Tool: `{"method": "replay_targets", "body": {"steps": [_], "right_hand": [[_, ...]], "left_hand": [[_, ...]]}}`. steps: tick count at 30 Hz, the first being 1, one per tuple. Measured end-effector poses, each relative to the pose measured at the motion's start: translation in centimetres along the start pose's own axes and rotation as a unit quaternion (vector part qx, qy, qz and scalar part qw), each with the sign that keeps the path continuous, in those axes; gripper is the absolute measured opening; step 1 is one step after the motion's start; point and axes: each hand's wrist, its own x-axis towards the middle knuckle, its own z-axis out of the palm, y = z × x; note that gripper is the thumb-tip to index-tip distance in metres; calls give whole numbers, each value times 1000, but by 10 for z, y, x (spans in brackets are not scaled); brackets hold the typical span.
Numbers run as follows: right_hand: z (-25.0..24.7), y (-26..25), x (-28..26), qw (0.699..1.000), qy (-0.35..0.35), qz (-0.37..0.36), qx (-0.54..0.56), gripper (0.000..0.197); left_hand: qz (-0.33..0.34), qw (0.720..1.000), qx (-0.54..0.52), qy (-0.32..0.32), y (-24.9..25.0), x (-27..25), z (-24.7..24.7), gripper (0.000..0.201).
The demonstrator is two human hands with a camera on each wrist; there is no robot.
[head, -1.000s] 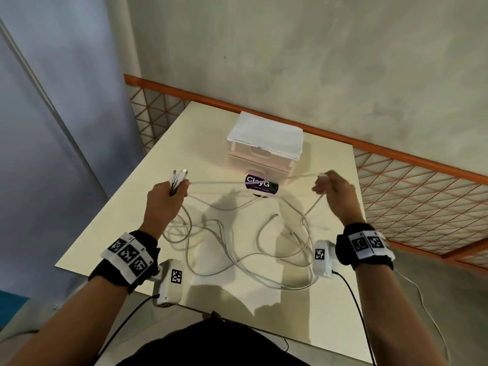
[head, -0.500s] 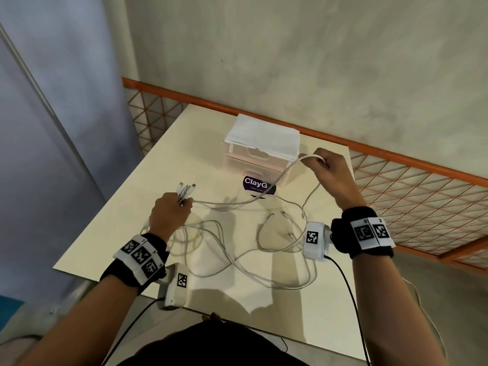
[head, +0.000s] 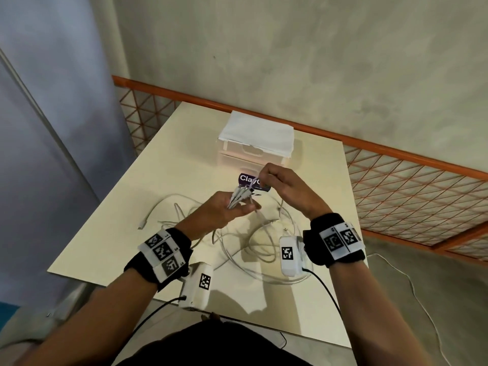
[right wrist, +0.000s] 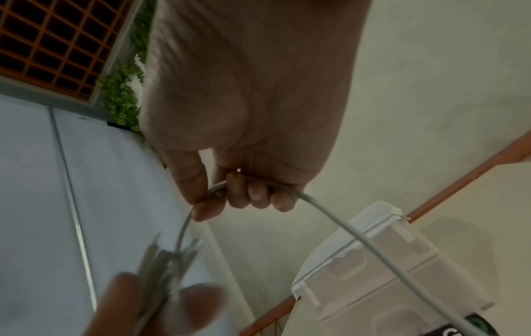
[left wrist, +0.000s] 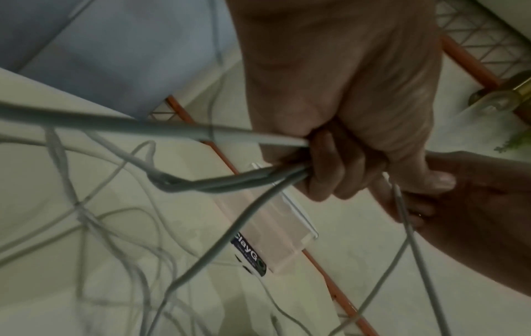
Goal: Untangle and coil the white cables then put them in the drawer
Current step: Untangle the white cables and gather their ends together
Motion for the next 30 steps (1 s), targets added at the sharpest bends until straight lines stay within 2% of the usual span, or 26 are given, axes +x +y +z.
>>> {"method": "replay_targets", "body": {"steps": [3,5,6,8,9,10,11,13,15,18,20,22,24,26,28,30], "right_hand": [[-9,13,-6,1000,2,-3,-24,18],[-15,42,-7,995,-6,37,-91,22],[-18,61,-9,987,-16,71,-146,23],[-19,99,-15,949,-67,147,-269,24],[-16,114,-18,934,-83,177,-300,25],[-13,126,-21,930,-79,201,-297,26],[-10,134,-24,939,-56,221,-257,26],[-4,138,-23,958,35,236,-161,30],[-4,132,-18,966,119,198,-112,31],[-16,114,-15,968,200,137,-71,31],[-30,111,-20,960,233,129,-83,29],[-42,118,-32,948,226,157,-162,25],[-47,132,-49,924,185,216,-256,22],[-47,151,-68,900,143,279,-302,21],[-44,172,-86,882,104,341,-309,25],[-39,191,-100,869,54,388,-302,32]], "left_hand": [[35,999,12,22,-10,-2,-8,21],[47,998,4,48,-14,-2,-21,25],[51,997,-13,60,-13,-2,-28,26],[63,994,-55,75,-9,-4,-40,28],[65,993,-65,78,-9,-4,-46,30],[64,993,-59,74,-8,-5,-49,30],[61,995,-40,64,-9,-5,-50,30],[46,998,14,31,-12,-7,-46,29],[28,998,63,-8,-17,-10,-41,28],[0,992,116,-51,-24,-9,-37,41],[-21,982,167,-91,-28,-6,-35,37],[-56,965,212,-140,-36,-2,-35,30],[-79,946,243,-198,-47,2,-32,31],[-82,930,272,-235,-55,3,-23,23],[-66,926,286,-236,-56,5,-9,22],[-60,927,294,-224,-59,8,4,35]]}}
